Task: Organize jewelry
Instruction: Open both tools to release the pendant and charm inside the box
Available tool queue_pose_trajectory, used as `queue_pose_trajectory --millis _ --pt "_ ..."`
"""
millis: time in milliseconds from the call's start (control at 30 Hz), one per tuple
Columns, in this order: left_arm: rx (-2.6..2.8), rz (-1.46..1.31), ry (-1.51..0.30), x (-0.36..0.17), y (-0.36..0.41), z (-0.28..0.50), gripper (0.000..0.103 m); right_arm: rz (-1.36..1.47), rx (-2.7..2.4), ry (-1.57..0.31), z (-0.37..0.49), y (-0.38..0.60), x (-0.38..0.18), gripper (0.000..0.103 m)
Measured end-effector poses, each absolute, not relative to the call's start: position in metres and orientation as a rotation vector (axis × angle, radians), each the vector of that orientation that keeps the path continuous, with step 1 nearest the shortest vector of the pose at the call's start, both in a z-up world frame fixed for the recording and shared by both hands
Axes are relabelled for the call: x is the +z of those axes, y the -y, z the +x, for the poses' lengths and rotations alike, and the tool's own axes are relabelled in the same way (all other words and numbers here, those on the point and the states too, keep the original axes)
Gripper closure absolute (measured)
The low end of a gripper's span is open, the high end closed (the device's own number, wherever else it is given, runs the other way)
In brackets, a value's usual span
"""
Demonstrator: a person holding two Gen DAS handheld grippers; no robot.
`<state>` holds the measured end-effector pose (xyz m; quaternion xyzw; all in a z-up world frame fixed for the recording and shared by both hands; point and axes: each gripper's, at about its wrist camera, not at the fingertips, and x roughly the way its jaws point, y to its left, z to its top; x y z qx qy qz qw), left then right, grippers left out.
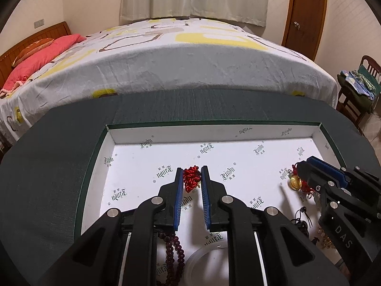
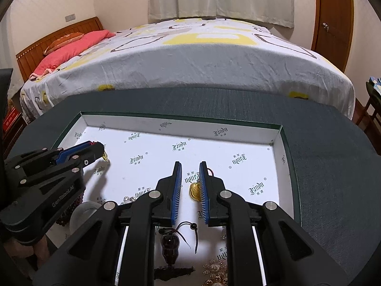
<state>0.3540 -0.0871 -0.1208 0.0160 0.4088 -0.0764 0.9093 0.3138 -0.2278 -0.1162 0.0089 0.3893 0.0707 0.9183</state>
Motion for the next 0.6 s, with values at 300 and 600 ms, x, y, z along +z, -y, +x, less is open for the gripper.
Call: queue_pose_trajectory --millis 300,600 --pt "-0.158 0.046 -0.851 -0.1223 0.0886 0.3540 0.071 0.022 0.142 -0.786 0.3118 0.2282 -0.1161 0.074" --pt "-0.153 0.060 -0.829 -0.1192 0.0918 0.3522 0.055 0.024 0.144 -0.783 0.3097 0.2272 -0.1154 0.072"
